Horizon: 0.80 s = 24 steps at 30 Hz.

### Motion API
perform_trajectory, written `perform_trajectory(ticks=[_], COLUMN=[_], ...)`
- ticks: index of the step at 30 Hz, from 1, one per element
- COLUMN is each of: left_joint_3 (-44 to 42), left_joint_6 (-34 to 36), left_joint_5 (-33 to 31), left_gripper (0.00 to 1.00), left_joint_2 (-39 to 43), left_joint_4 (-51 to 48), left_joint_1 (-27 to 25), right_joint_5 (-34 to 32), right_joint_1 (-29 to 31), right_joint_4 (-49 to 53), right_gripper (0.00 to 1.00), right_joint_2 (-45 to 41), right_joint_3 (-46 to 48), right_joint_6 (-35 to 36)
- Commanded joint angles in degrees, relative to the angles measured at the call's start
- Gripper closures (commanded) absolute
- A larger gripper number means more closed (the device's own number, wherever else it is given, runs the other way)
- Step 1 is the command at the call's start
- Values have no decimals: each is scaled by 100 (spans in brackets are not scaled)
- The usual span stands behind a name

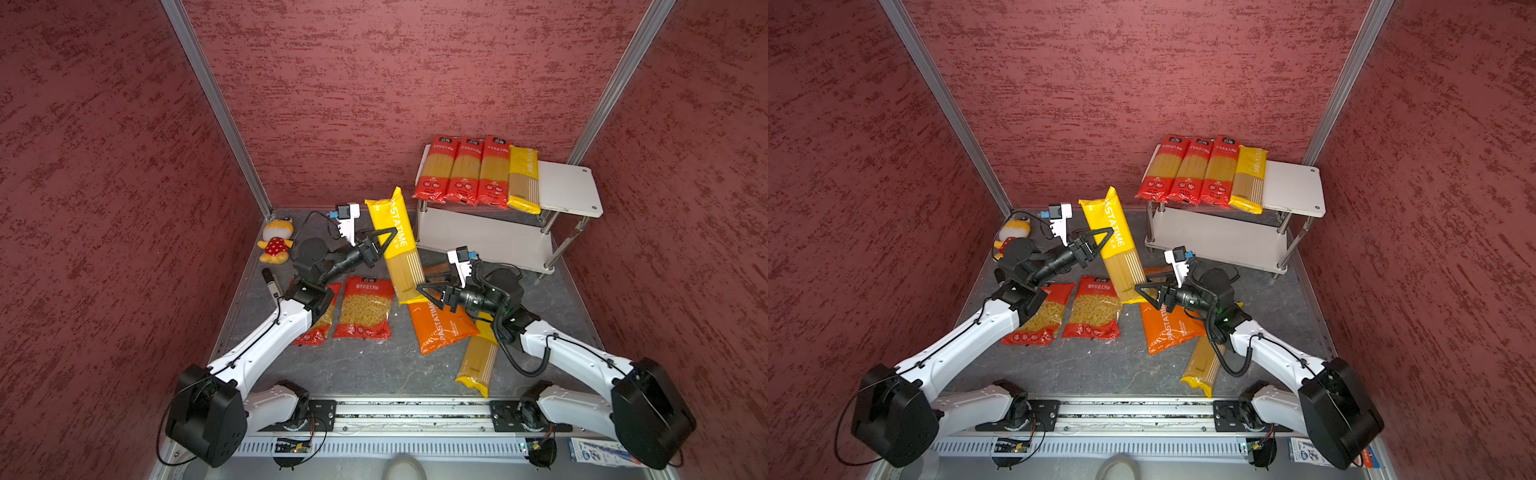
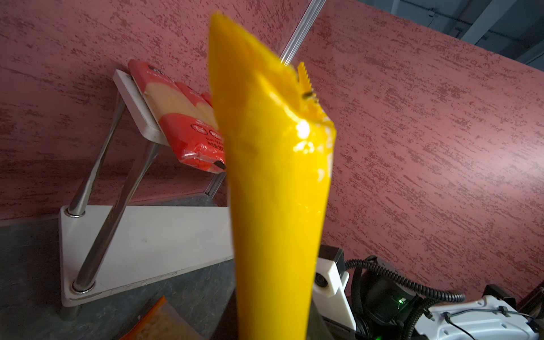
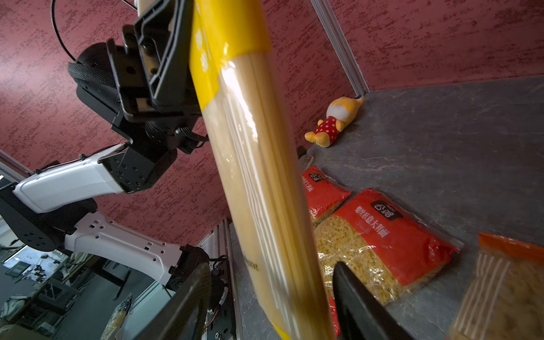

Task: Place and organize the pasta boxes and bags onto the shelf
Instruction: 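Lift the yellow bag upright with both grippers, right gripper raising it, then carry the yellow bag to the top shelf with the right gripper while the left releases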

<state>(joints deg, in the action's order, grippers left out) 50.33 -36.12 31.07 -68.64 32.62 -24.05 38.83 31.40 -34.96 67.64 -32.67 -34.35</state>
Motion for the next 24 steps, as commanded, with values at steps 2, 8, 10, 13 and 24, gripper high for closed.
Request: perform_trajectory(ticks=[2,8,10,13,24], left_joint_3=[560,612,597,566,527], left_joint_6=[-567,-783,-775,-793,-948], left_joint_5=[-185,-209,-245,-290,-362], left_gripper=[100,100,100,100,85], left_joint_2=[-25,-44,-44,-70,-187], left_joint_4=[990,899,882,923,867], left_joint_1=[7,-29,-26,-37,-39], right_joint_5=[-297,-228,-70,-42,-363], right_joint_1=[-29,-29,-29,-29,-23], right_joint_4=[-297,-892,-1430,-2151,-3067], right_gripper=[32,37,43,58,98], right_joint_2=[1,197,303,460,565], right_joint_3=[-62,-159,-157,-105,26], right_joint_6=[-75,-328,-709,-1266,-1944])
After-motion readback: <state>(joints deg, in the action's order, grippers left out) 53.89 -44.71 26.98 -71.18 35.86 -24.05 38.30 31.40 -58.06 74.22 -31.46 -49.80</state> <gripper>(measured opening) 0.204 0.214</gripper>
